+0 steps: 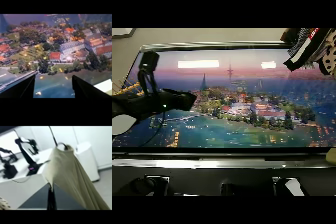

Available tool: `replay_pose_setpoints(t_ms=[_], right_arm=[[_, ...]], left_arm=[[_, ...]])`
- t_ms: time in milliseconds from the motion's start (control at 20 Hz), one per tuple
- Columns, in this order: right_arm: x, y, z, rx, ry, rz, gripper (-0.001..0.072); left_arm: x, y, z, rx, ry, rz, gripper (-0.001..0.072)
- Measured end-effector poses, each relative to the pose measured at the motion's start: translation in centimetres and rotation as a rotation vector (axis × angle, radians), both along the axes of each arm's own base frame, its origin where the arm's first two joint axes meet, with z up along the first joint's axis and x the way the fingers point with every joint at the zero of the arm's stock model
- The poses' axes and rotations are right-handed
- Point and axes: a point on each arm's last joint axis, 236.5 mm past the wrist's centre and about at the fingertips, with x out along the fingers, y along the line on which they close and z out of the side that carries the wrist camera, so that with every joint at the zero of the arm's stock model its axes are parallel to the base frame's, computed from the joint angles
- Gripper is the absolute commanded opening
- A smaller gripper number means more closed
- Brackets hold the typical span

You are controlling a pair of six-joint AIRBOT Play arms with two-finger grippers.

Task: Fold the clothes and pants, and hang the long-sleeved shirts on hangers.

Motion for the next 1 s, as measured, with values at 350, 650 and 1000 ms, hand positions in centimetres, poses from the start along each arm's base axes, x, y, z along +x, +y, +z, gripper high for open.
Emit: replay_pose_setpoints(t_ms=[350, 650, 1000], right_arm=[[13.8, 8.9, 2.1, -0.118, 0.05, 0.63, 0.0379], [17.0, 9.7, -1.2, -0.082, 0.262, 0.662, 0.0557], [20.7, 13.7, -2.5, -0.064, 0.278, 0.884, 0.0097]], left_arm=[[1.3, 8.6, 4.5, -0.012, -0.124, 0.212, 0.0022], [0.9, 11.2, 6.2, -0.015, -0.172, 0.271, 0.0023], [0.9, 11.7, 6.1, -0.009, -0.171, 0.281, 0.0022]])
